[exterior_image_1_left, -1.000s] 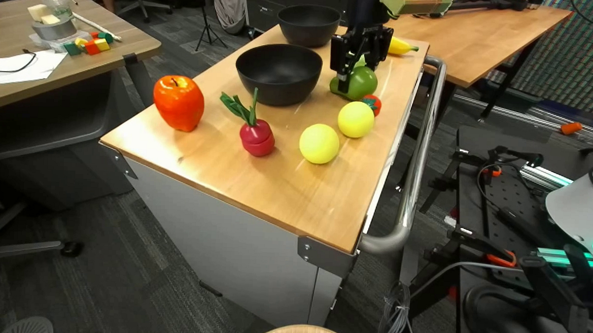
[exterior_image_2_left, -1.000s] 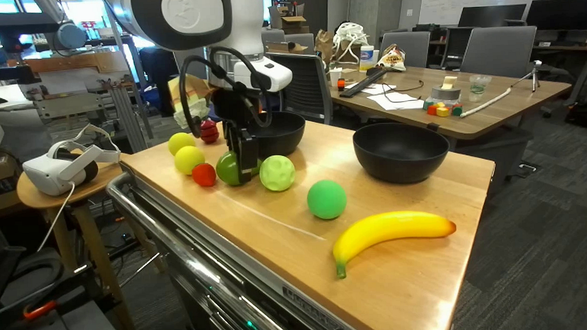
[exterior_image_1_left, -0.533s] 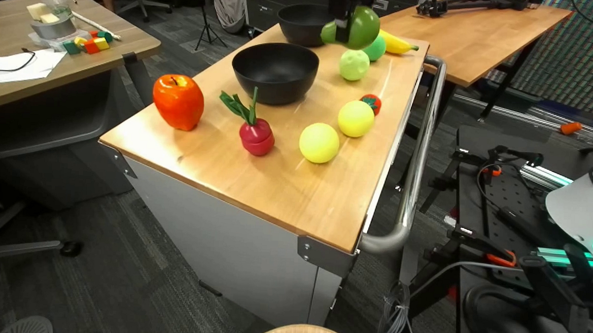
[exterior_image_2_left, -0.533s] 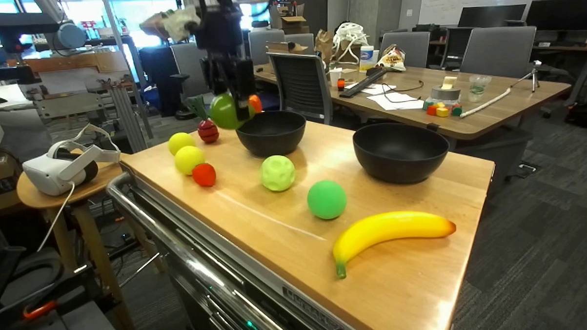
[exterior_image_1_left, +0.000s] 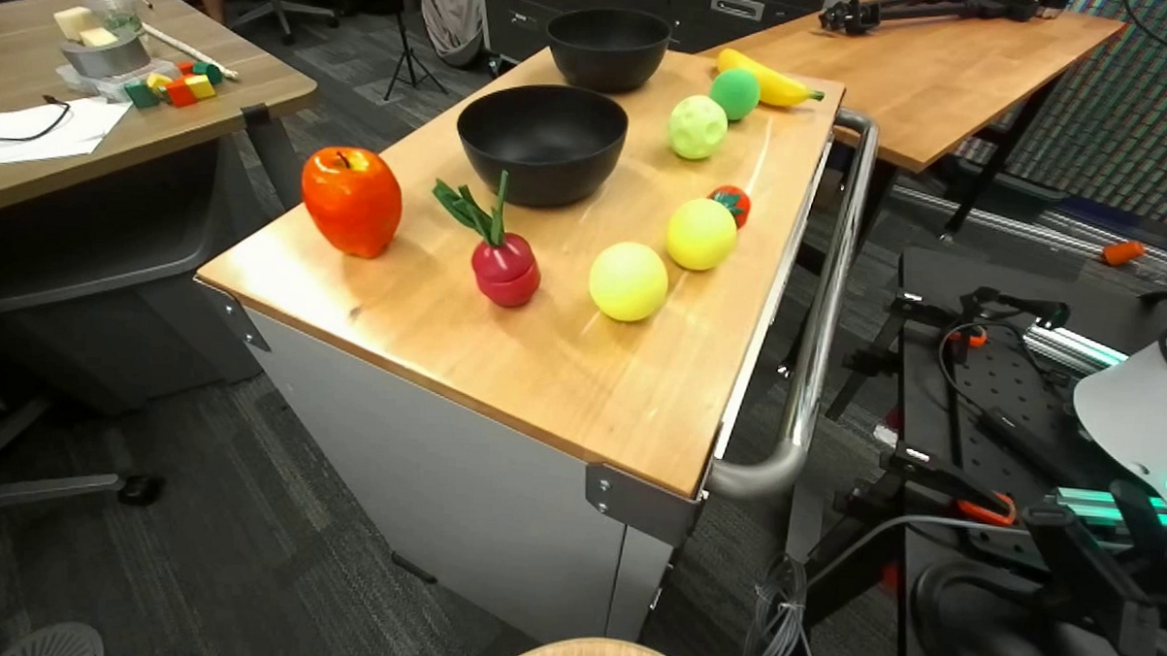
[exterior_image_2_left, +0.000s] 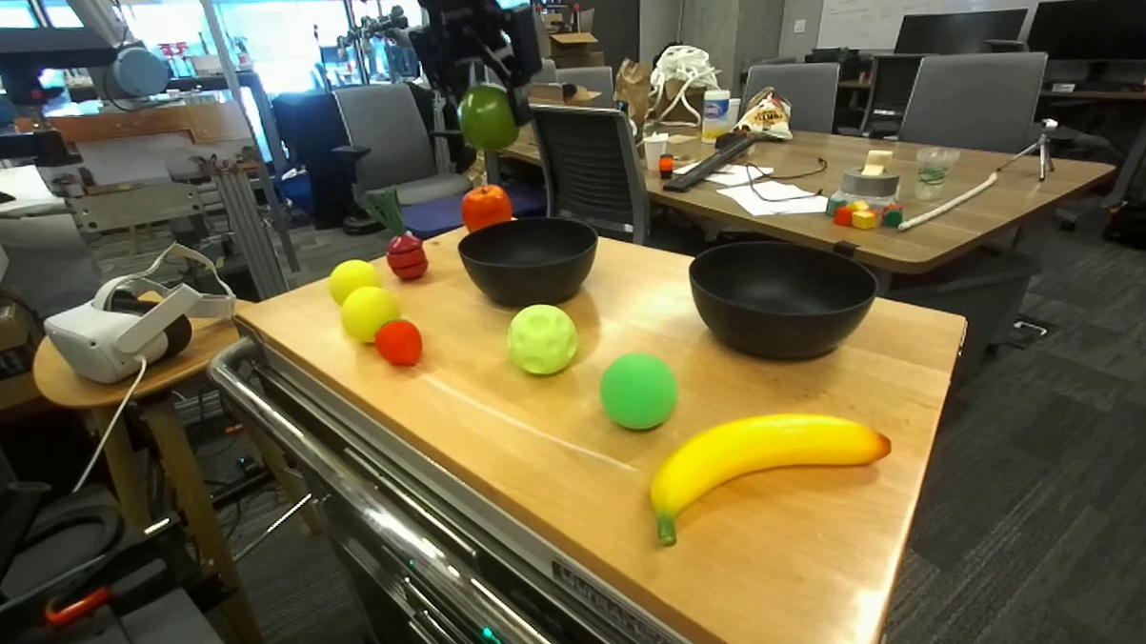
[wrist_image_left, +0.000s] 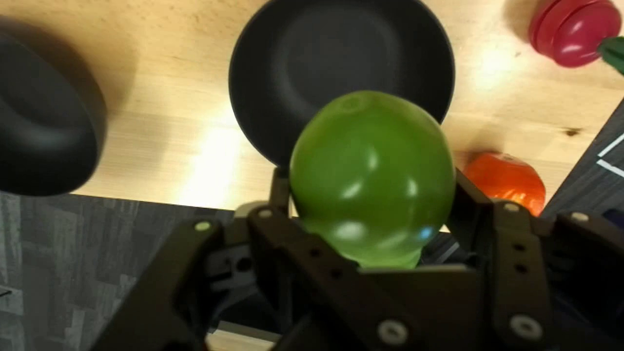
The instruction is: Pick up all the fruit plush toy from the table and put them in the two black bowl
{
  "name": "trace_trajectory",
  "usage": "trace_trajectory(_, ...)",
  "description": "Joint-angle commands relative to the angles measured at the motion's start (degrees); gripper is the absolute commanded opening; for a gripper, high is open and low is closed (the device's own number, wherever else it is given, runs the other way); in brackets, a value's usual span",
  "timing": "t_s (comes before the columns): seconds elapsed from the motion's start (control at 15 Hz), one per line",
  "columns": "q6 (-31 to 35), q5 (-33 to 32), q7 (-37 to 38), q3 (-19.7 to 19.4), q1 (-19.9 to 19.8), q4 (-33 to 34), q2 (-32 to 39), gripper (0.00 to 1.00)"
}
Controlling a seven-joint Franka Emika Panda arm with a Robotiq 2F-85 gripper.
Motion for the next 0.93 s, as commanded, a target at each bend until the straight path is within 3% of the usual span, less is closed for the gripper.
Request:
trace_trajectory(0.0,4.6,8.2,-9.4,-1.0,-1.1,5.6,10.8,0.47)
trace_trajectory(0.33,3.5,16.1,-16.8,1.0,-3.6,9.5,19.2,0.47)
trace_trajectory(0.4,1.4,16.3,-16.9,1.1,-3.8,10.2,19.6,0.93)
trace_trajectory(0.6,-4.4,13.5,-14.9,0.9,-2.8,11.0,17.4,1.0)
trace_trajectory(0.87,-14.5,4.9,-7.4,-1.2,-0.8,10.4,9.6,1.0)
